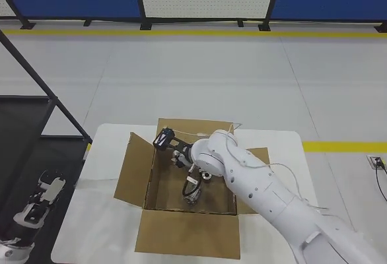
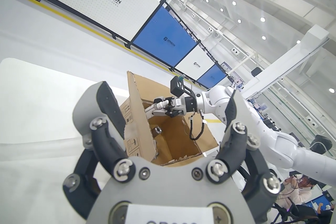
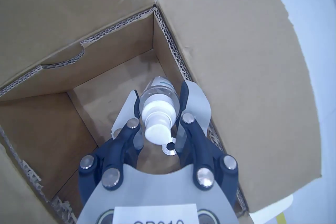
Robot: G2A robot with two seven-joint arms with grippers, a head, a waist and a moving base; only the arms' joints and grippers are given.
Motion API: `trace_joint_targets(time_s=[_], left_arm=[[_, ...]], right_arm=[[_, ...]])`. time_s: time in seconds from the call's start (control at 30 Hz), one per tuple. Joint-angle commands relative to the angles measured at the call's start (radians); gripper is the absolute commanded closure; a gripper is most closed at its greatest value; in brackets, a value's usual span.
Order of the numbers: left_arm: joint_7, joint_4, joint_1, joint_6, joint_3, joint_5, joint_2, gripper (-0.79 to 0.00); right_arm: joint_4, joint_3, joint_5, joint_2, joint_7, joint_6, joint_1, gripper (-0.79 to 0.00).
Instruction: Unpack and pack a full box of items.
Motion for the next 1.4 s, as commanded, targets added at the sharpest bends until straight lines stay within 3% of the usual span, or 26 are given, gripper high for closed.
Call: trace_joint_targets(time_s=[0.0,0.17,0.3,0.43,0.53,0.7,0.87,1.13,1.37], left_arm=[[-0.003,-0.002,-0.007,0.003,0.010,0.003,0.002,-0.785],[-0.009,0.001,-0.021,0.012,0.038,0.014,0.006,-0.785],[-0.011,-0.002,-0.027,0.020,0.060,0.025,0.009,-0.785],[-0.016,-0.005,-0.027,0.023,0.072,0.040,0.011,-0.785],[-0.016,-0.005,-0.027,0.023,0.072,0.040,0.011,-0.785],[-0.016,-0.005,-0.027,0.023,0.072,0.040,0.011,-0.785],[-0.016,-0.005,-0.027,0.023,0.072,0.040,0.011,-0.785],[-0.016,-0.005,-0.027,0.023,0.072,0.040,0.011,-0.785],[-0.016,-0.005,-0.027,0.023,0.072,0.040,0.011,-0.785]], right_arm=[[-0.169,0.062,-0.054,0.043,0.075,0.046,-0.056,0.000],[-0.538,0.266,-0.208,0.139,0.221,0.140,-0.252,0.000],[-0.756,0.442,-0.315,0.190,0.305,0.193,-0.400,0.000],[-0.897,0.637,-0.310,0.223,0.324,0.197,-0.524,0.000],[-0.929,0.783,-0.302,0.242,0.325,0.207,-0.591,0.000],[-0.881,0.947,-0.324,0.261,0.301,0.234,-0.657,0.000],[-0.714,1.025,-0.306,0.272,0.256,0.218,-0.666,0.000],[-0.396,1.038,-0.312,0.286,0.217,0.155,-0.626,0.000],[-0.243,1.013,-0.350,0.293,0.202,0.147,-0.582,0.000]])
